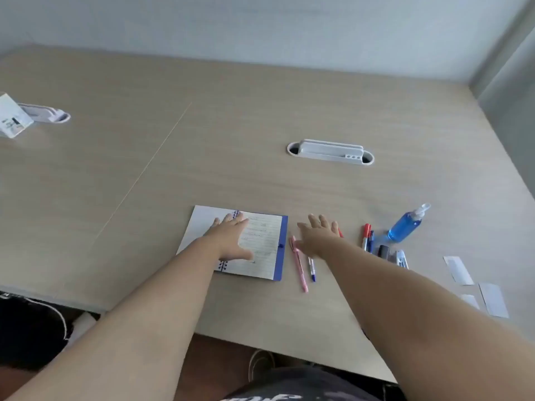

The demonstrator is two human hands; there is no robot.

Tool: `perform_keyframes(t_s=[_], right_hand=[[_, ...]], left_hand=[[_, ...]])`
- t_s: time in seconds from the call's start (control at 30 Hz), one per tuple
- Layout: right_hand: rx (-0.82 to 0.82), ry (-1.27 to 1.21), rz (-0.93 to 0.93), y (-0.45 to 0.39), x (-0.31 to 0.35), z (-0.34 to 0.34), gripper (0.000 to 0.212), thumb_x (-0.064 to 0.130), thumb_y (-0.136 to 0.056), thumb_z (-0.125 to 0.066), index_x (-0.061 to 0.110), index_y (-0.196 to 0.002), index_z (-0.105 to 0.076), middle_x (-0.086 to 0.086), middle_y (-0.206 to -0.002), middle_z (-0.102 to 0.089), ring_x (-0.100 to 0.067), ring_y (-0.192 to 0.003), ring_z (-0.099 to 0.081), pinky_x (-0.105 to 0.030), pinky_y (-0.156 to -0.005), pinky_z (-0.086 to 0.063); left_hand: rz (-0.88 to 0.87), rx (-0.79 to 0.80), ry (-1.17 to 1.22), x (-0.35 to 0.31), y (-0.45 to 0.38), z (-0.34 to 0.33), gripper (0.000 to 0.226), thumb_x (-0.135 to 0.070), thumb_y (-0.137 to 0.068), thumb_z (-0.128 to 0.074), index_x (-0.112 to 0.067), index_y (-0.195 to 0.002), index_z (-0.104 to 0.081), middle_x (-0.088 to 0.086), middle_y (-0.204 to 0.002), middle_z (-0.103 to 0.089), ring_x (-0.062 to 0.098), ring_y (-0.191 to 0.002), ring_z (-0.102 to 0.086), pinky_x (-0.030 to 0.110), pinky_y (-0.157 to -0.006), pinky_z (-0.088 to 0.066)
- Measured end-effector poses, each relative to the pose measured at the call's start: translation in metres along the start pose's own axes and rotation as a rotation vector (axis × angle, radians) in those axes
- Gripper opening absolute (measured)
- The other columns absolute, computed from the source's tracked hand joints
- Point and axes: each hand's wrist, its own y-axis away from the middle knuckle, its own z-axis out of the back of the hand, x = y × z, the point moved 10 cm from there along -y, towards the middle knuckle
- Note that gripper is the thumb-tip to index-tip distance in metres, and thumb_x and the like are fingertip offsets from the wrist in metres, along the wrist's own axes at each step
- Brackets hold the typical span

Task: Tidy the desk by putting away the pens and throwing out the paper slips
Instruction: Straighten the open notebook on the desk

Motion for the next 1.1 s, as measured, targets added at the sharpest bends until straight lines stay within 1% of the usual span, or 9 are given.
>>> perform_keyframes(t_s=[0.13, 0.43, 0.53, 0.63, 0.7, 0.77, 0.87, 0.93, 1.1], right_hand=[[-0.053, 0.049, 0.091, 0.006, 0.013, -0.028, 0.058, 0.035, -0.097, -0.034, 0.028, -0.153, -0.017, 0.004, -0.164, 0.006, -0.023, -0.15, 0.01, -0.049, -0.12, 0.007], [-0.126, 0.113, 0.171, 0.025, 0.025, -0.067, 0.064, 0.032, -0.1, -0.03, 0.03, -0.153, 0.004, 0.013, -0.16, 0.022, -0.02, -0.149, 0.017, -0.048, -0.12, 0.007], [-0.135, 0.154, 0.189, 0.023, 0.029, -0.068, 0.061, 0.032, -0.1, -0.028, 0.03, -0.154, 0.001, 0.012, -0.16, 0.02, -0.019, -0.149, 0.016, -0.048, -0.12, 0.007], [-0.129, 0.139, 0.177, 0.023, 0.029, -0.07, 0.061, 0.031, -0.1, -0.028, 0.03, -0.154, 0.001, 0.013, -0.161, 0.019, -0.018, -0.149, 0.015, -0.047, -0.12, 0.007], [-0.127, 0.136, 0.173, 0.023, 0.028, -0.071, 0.062, 0.031, -0.1, -0.028, 0.031, -0.154, 0.002, 0.014, -0.161, 0.019, -0.017, -0.149, 0.014, -0.047, -0.12, 0.007], [-0.125, 0.158, 0.175, 0.023, 0.028, -0.072, 0.062, 0.032, -0.1, -0.027, 0.03, -0.154, 0.003, 0.013, -0.161, 0.019, -0.018, -0.149, 0.014, -0.047, -0.12, 0.006], [-0.131, 0.173, 0.185, 0.021, 0.03, -0.072, 0.061, 0.032, -0.1, -0.027, 0.028, -0.154, 0.002, 0.013, -0.161, 0.017, -0.018, -0.149, 0.014, -0.048, -0.12, 0.006], [-0.147, 0.169, 0.192, 0.02, 0.03, -0.071, 0.061, 0.031, -0.1, -0.028, 0.028, -0.154, 0.0, 0.013, -0.161, 0.015, -0.017, -0.149, 0.014, -0.048, -0.12, 0.006], [-0.152, 0.227, 0.185, 0.02, 0.035, -0.073, 0.062, 0.033, -0.099, -0.028, 0.027, -0.155, -0.001, 0.011, -0.162, 0.016, -0.016, -0.149, 0.016, -0.048, -0.119, 0.007]], left_hand=[[-0.141, -0.004, -0.056, -0.009, 0.009, -0.044, 0.106, -0.058, -0.067, -0.072, -0.032, -0.153, -0.016, -0.006, -0.164, 0.003, 0.017, -0.151, 0.003, 0.038, -0.121, 0.002], [-0.186, -0.201, 0.253, -0.001, 0.017, -0.05, 0.059, -0.048, -0.075, -0.076, -0.033, -0.129, -0.06, -0.007, -0.155, -0.035, 0.013, -0.147, -0.022, 0.032, -0.12, -0.001], [-0.144, -0.233, 0.427, 0.004, 0.022, -0.043, 0.049, -0.041, -0.074, -0.079, -0.033, -0.12, -0.067, -0.01, -0.142, -0.053, 0.009, -0.139, -0.037, 0.034, -0.121, -0.017], [-0.071, -0.395, 0.631, 0.015, 0.036, -0.025, 0.04, -0.028, -0.081, -0.072, -0.039, -0.119, -0.066, -0.012, -0.108, -0.071, 0.006, -0.107, -0.063, 0.023, -0.095, -0.048], [0.034, -0.584, 0.781, 0.036, 0.054, -0.01, 0.052, -0.021, -0.085, -0.067, -0.04, -0.131, -0.054, -0.01, -0.088, -0.069, 0.002, -0.082, -0.065, 0.011, -0.077, -0.048], [0.219, -0.765, 0.98, 0.07, 0.075, -0.009, 0.063, -0.019, -0.083, -0.067, -0.038, -0.138, -0.041, -0.008, -0.08, -0.066, -0.003, -0.072, -0.063, 0.006, -0.068, -0.045], [0.498, -0.879, 1.224, 0.125, 0.098, -0.035, 0.068, -0.022, -0.08, -0.068, -0.036, -0.137, -0.034, -0.005, -0.077, -0.067, 0.009, -0.073, -0.066, 0.028, -0.079, -0.051], [0.595, -0.875, 1.193, 0.151, 0.107, -0.05, 0.066, -0.024, -0.08, -0.067, -0.034, -0.135, -0.033, -0.002, -0.078, -0.069, 0.021, -0.076, -0.067, 0.041, -0.084, -0.053], [0.602, -0.78, 0.878, 0.17, 0.11, -0.048, 0.036, -0.014, -0.083, -0.064, -0.019, -0.118, -0.055, -0.001, -0.082, -0.064, 0.019, -0.077, -0.058, 0.04, -0.081, -0.051]])
